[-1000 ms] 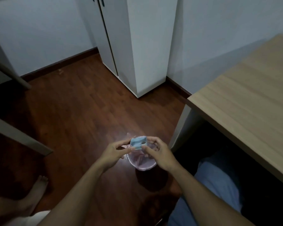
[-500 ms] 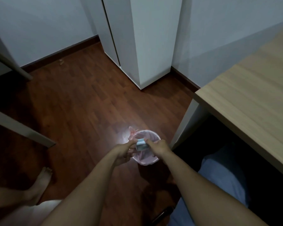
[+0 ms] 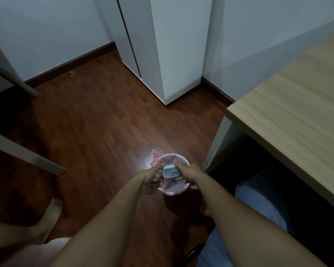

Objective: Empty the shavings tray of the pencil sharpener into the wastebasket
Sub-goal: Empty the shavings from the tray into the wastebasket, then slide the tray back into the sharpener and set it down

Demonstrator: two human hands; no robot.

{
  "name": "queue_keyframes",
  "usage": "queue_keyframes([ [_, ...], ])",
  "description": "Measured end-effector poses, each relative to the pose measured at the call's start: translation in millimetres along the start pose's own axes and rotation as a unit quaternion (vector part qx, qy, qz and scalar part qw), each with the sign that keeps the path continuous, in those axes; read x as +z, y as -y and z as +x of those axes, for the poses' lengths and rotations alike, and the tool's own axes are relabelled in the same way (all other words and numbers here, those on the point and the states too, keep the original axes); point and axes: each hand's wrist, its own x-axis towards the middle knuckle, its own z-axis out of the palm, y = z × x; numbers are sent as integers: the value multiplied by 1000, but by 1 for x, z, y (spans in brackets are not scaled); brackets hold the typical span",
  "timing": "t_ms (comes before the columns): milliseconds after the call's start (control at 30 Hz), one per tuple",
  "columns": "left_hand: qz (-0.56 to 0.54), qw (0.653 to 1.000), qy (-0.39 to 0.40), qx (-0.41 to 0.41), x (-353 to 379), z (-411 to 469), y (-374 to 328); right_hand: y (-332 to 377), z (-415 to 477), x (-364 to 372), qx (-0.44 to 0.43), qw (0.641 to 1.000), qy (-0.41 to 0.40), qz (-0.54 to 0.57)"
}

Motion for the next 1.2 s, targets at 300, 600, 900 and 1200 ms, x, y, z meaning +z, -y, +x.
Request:
queue_keyframes([
  [300, 16, 1000, 8, 20, -8, -13, 0, 0, -7, -1, -3, 1000, 16, -5],
  [600, -16, 985, 77, 153, -29, -41, -2, 31, -61, -27, -79, 993, 34, -76],
  [900, -3, 919, 97, 383, -49, -100, -61, 91, -147, -64, -238, 969, 60, 19],
  [1200, 40, 831, 79, 550, 5, -255, -128, 156, -229, -125, -408, 912, -22, 34],
])
